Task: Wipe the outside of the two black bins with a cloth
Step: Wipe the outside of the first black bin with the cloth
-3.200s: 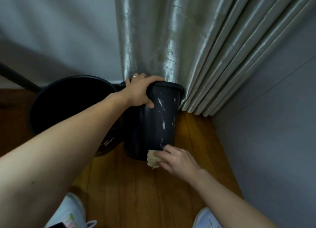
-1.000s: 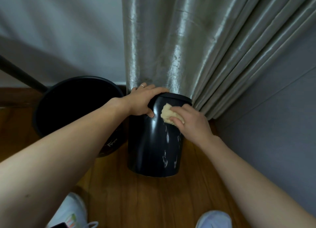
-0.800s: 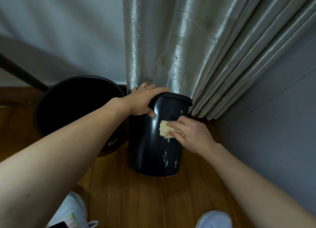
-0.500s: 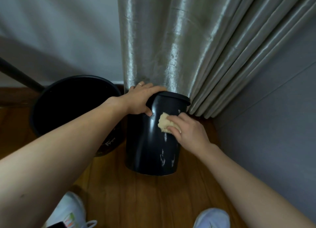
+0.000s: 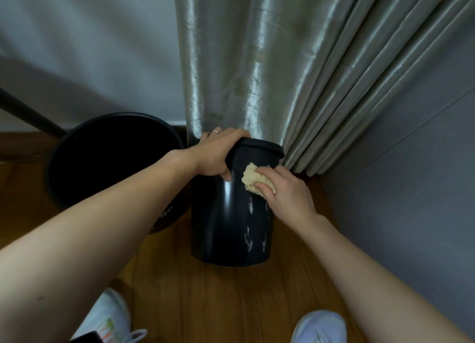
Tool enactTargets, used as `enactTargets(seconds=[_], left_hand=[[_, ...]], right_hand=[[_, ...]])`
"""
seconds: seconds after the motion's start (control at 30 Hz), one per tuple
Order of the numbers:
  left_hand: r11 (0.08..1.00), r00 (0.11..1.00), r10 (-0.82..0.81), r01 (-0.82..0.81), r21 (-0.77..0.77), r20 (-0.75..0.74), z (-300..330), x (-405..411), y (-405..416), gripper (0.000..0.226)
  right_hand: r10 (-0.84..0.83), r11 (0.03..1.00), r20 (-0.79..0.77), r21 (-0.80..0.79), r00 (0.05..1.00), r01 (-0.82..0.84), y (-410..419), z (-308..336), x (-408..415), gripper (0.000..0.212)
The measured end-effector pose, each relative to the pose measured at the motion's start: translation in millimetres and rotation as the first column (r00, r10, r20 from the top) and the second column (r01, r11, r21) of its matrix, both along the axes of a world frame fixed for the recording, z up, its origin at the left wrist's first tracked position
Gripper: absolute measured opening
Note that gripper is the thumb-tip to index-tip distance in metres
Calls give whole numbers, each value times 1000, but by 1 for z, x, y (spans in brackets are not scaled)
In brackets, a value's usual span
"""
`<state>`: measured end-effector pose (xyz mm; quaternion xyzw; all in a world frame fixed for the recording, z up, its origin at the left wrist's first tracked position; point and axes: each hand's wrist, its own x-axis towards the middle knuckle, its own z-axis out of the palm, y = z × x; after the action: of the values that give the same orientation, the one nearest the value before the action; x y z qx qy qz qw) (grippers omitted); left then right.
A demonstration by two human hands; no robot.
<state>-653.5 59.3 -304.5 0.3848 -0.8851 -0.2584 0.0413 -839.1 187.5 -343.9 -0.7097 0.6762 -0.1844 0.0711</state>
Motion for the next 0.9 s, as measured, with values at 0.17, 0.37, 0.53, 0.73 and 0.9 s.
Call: enactTargets(seconds=[0.17,0.37,0.53,0.73,0.9], left_hand=[[996,999,-3,-1,90,43,-10,-1,6,101],[995,994,-17,7,100,104,-11,-10,7,103],[986,991,-4,-19,165,137,-27,-12,19,103],[981,997,27,-41,187,74,-37,-8,23,110],[989,996,20,-32,143,86,-44,-8,23,118]], right_hand=[[42,999,10,23,999,-43,15,-5,-3,33],[2,998,32,57,999,-4,19,-6,-6,33],[31,991,-1,133,1000,-30,25,-13,-4,36],[-13,988,-8,153,1000,14,26,-16,0,37],[-7,985,-13,173,1000,9,26,-13,3,37]])
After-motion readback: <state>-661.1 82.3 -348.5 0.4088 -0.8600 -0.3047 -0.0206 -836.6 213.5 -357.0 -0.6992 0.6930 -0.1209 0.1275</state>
